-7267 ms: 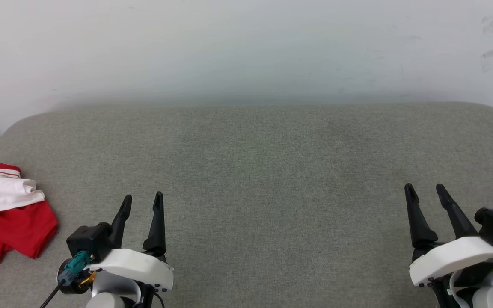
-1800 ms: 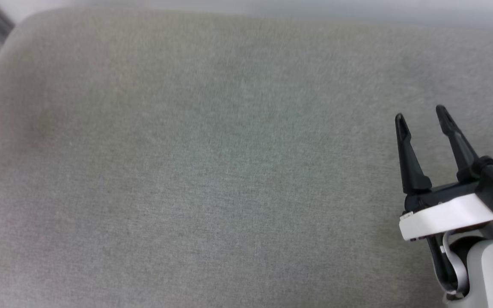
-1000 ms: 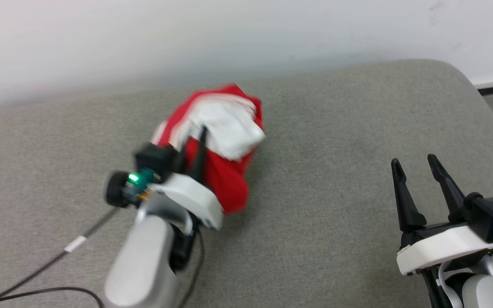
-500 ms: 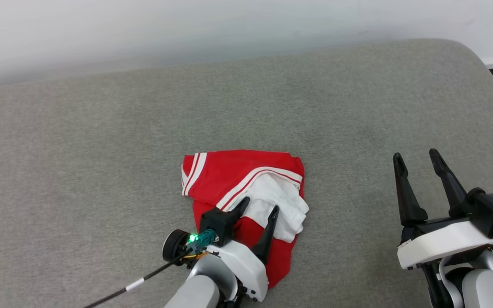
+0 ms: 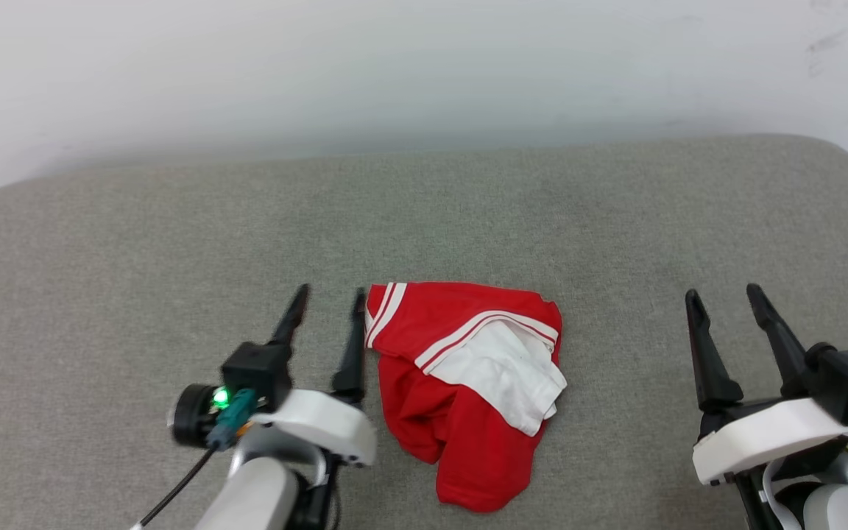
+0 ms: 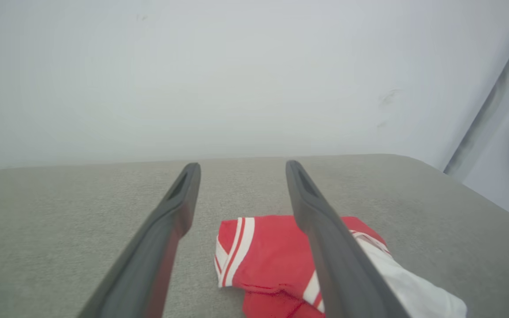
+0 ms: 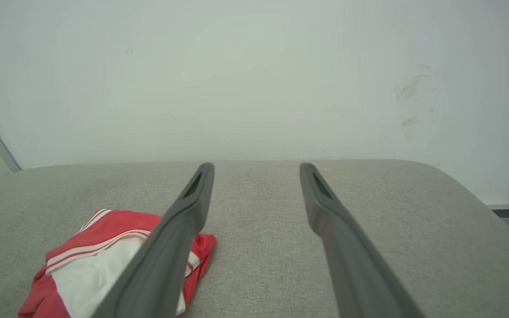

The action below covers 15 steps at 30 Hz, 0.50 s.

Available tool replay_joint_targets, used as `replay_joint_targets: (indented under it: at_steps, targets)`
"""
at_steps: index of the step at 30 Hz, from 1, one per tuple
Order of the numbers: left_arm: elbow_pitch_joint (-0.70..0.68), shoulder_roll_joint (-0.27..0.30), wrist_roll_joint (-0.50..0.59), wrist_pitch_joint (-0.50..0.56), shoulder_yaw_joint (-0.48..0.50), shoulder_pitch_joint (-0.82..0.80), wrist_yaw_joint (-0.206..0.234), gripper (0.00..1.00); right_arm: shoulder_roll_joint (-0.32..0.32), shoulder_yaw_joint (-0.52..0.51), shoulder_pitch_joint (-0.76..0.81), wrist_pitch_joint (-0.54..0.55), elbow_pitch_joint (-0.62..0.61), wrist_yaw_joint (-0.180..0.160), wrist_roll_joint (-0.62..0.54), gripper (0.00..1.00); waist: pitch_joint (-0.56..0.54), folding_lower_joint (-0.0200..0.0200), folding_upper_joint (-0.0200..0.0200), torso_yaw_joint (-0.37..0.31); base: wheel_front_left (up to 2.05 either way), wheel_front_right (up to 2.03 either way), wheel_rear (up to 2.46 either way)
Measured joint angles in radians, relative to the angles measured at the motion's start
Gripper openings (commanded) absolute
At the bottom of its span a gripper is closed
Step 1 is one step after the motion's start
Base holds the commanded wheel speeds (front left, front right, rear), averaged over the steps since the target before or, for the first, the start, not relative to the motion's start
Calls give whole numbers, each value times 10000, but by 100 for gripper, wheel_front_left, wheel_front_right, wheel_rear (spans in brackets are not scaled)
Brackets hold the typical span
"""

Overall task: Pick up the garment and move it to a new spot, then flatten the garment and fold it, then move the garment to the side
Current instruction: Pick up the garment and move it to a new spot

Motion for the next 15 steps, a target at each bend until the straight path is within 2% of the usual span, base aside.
replay_joint_targets:
  at_steps: [5, 9, 15]
  targets:
    - [-441, 656, -199, -40, 721, 759, 408, 100, 4, -10, 360, 155, -42, 0, -12, 100, -353, 0, 0, 155, 0, 0, 0]
    - [-809, 1108, -407, 58, 1099, 1354, 548, 100, 4, -23, 564, 270, -121, 0, -12, 100, -574, 0, 0, 192, 0, 0, 0]
    - [-1308, 1394, -449, 380, 1120, 1741, 663, 100, 2, -33, 896, 407, -228, 0, 19, 100, -709, 0, 0, 139, 0, 0, 0]
